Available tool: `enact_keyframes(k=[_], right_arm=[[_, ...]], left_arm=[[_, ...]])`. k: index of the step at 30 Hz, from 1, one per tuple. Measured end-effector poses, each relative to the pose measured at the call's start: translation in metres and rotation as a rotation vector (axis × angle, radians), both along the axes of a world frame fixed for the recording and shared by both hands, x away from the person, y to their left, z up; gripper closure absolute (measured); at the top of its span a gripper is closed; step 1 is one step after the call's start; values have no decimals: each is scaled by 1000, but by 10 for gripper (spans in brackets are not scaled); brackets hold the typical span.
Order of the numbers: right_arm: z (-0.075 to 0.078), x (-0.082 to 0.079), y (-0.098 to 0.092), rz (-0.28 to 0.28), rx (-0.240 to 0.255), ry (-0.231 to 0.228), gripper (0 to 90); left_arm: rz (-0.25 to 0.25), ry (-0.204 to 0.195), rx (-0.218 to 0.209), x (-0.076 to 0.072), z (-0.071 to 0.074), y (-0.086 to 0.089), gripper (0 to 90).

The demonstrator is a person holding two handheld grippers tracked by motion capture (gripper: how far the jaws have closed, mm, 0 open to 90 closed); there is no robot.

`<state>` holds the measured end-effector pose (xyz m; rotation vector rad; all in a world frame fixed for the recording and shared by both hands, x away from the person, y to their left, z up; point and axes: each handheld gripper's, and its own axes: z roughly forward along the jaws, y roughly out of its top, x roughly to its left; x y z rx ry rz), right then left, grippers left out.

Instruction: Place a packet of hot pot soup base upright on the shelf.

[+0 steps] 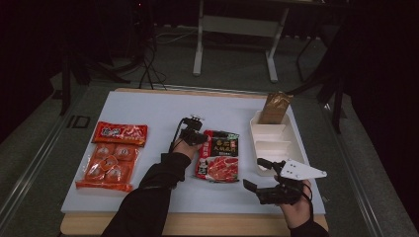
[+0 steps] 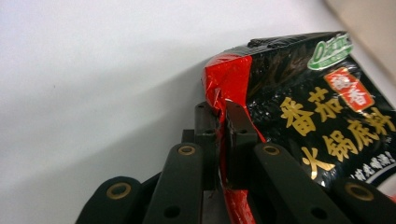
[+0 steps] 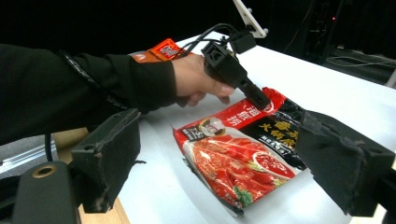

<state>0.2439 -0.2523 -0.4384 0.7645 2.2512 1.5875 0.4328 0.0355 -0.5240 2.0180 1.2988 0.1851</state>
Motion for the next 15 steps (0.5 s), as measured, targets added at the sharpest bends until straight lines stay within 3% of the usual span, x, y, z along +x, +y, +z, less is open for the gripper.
enact_keyframes(k=[7, 12, 15], right_arm=[[2, -1, -1, -14, -7, -11, 142], [4, -2, -1, -27, 1, -20, 142], [6, -1, -3, -37, 5, -21, 142]], left_arm=[[-21, -51, -4, -13, 13, 4, 866], [-26, -78, -48, -24, 25, 8, 871], [-33, -100, -51, -30, 32, 7, 872]])
